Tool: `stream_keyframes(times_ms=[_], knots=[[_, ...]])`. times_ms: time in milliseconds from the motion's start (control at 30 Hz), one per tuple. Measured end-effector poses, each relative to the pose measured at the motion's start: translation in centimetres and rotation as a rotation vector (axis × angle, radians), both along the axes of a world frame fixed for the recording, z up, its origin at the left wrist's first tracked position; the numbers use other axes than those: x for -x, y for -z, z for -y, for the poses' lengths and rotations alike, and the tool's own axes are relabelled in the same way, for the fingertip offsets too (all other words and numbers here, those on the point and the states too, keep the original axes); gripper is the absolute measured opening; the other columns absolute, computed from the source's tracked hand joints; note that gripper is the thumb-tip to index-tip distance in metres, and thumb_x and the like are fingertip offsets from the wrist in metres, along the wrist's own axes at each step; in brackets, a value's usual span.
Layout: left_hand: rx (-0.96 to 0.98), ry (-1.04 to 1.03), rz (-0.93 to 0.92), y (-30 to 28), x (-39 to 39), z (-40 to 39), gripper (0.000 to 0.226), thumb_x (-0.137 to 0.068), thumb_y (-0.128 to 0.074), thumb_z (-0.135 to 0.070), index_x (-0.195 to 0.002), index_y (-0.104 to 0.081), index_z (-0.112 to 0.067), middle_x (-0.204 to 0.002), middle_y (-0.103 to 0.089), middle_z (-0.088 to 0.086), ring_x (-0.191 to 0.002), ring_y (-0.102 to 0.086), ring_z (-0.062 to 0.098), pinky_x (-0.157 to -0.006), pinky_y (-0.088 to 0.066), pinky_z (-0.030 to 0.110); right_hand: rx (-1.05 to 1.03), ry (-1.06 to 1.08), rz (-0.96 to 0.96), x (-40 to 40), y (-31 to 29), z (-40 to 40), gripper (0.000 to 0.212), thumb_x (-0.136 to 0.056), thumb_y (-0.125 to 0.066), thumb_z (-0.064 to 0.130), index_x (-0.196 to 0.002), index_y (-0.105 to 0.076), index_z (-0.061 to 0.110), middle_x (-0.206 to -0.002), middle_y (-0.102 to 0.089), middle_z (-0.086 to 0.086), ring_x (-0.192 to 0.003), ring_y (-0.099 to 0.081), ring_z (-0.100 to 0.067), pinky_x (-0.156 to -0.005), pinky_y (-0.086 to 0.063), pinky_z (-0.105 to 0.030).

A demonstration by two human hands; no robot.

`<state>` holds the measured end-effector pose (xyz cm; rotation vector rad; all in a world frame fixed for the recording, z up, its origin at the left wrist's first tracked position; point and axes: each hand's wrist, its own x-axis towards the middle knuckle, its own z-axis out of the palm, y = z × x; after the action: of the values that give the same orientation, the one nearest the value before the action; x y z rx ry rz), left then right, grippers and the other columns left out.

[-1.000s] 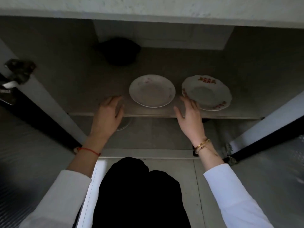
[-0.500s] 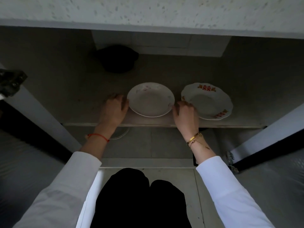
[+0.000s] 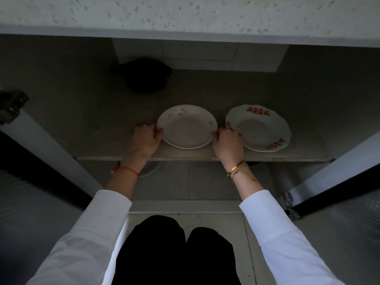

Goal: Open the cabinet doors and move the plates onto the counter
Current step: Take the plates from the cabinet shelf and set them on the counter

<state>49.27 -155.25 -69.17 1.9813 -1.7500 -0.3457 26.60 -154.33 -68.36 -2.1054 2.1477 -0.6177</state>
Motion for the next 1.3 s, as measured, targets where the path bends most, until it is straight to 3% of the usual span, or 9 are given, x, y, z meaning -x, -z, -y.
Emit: stream_keyframes(times_ms=[100,233,300,433,567,667,933,1100,1300], knots=[[0.009,-0.003,-0.032,0.2,0.2,-0.5,0.033,-0.095,-0.053,-0.027,-0.089,-0.07,0.002,-0.09,-0.072,0.023,-0.088,-0.066,0.038,-0.08,-0.049,0.039,-0.031,-0.005,0.081,-0.1,-0.2,-0.3,0.034,-0.1,-0.044,0.027,-0.094,-0.067,0.003,-0.094,-0.07,-0.017,-0.091,-0.065,-0.032,-0.082,-0.049,-0.038],[0.036,-0.016,-0.115,0.6,-0.2,-1.9,0.029,-0.094,-0.056,-0.024,-0.096,-0.072,0.0,-0.093,-0.073,0.021,-0.088,-0.069,0.034,-0.079,-0.051,0.036,-0.024,-0.027,0.176,0.2,-0.1,-1.6,0.031,-0.098,-0.048,0.024,-0.087,-0.066,0.001,-0.087,-0.069,-0.018,-0.084,-0.065,-0.032,-0.072,-0.051,-0.038],[0.067,-0.021,-0.128,0.9,-0.2,-3.1,0.026,-0.093,-0.058,-0.022,-0.097,-0.073,-0.001,-0.09,-0.074,0.02,-0.086,-0.07,0.032,-0.072,-0.047,0.029,-0.015,-0.039,0.211,0.5,0.1,-2.6,0.031,-0.097,-0.05,0.024,-0.084,-0.066,0.001,-0.083,-0.069,-0.018,-0.08,-0.065,-0.033,-0.069,-0.052,-0.04],[0.14,-0.021,-0.162,0.6,0.1,-5.8,0.021,-0.092,-0.06,-0.019,-0.091,-0.075,-0.005,-0.085,-0.074,0.018,-0.081,-0.07,0.028,-0.059,-0.028,0.014,-0.017,-0.042,0.327,1.0,0.5,-5.0,0.027,-0.096,-0.051,0.022,-0.082,-0.067,0.005,-0.075,-0.069,-0.013,-0.072,-0.065,-0.029,-0.061,-0.045,-0.032],[0.227,0.011,-0.189,-0.5,0.3,-8.9,0.017,-0.091,-0.062,-0.019,-0.087,-0.073,-0.008,-0.08,-0.074,0.011,-0.068,-0.064,0.014,-0.055,-0.034,0.003,-0.009,-0.016,0.411,1.7,0.2,-7.9,0.022,-0.095,-0.054,0.025,-0.086,-0.068,0.011,-0.068,-0.065,-0.002,-0.065,-0.064,-0.02,-0.052,-0.043,-0.024],[0.295,0.007,-0.238,-1.5,0.8,-11.4,0.015,-0.089,-0.065,-0.021,-0.097,-0.075,-0.012,-0.082,-0.073,-0.003,-0.068,-0.061,0.002,-0.059,-0.035,-0.007,0.027,-0.005,0.483,2.2,-0.4,-10.3,0.016,-0.093,-0.058,0.024,-0.093,-0.07,0.014,-0.075,-0.07,0.001,-0.067,-0.065,-0.013,-0.061,-0.052,-0.026],[0.398,0.018,-0.233,-3.0,1.2,-17.1,0.015,-0.086,-0.067,-0.027,-0.098,-0.074,-0.024,-0.073,-0.064,-0.011,-0.066,-0.058,0.003,-0.065,-0.037,-0.001,0.136,-0.003,0.581,3.4,-2.4,-15.9,0.008,-0.088,-0.064,0.023,-0.091,-0.071,0.021,-0.072,-0.063,0.022,-0.074,-0.064,0.006,-0.065,-0.046,-0.009],[0.422,0.007,-0.264,-3.9,1.5,-19.5,0.015,-0.085,-0.069,-0.021,-0.099,-0.075,-0.021,-0.074,-0.062,-0.015,-0.073,-0.056,-0.01,-0.067,-0.037,-0.001,0.153,-0.02,0.59,3.6,-3.1,-17.9,0.007,-0.087,-0.064,0.021,-0.089,-0.07,0.023,-0.073,-0.065,0.021,-0.079,-0.062,0.006,-0.065,-0.049,-0.011],[0.429,-0.007,-0.317,-4.6,1.7,-21.1,0.019,-0.085,-0.069,-0.021,-0.103,-0.075,-0.02,-0.081,-0.069,-0.007,-0.074,-0.064,0.006,-0.074,-0.051,0.019,0.168,-0.025,0.614,3.7,-3.4,-19.4,0.006,-0.087,-0.065,0.021,-0.089,-0.07,0.024,-0.074,-0.068,0.018,-0.078,-0.063,0.002,-0.064,-0.048,-0.009]])
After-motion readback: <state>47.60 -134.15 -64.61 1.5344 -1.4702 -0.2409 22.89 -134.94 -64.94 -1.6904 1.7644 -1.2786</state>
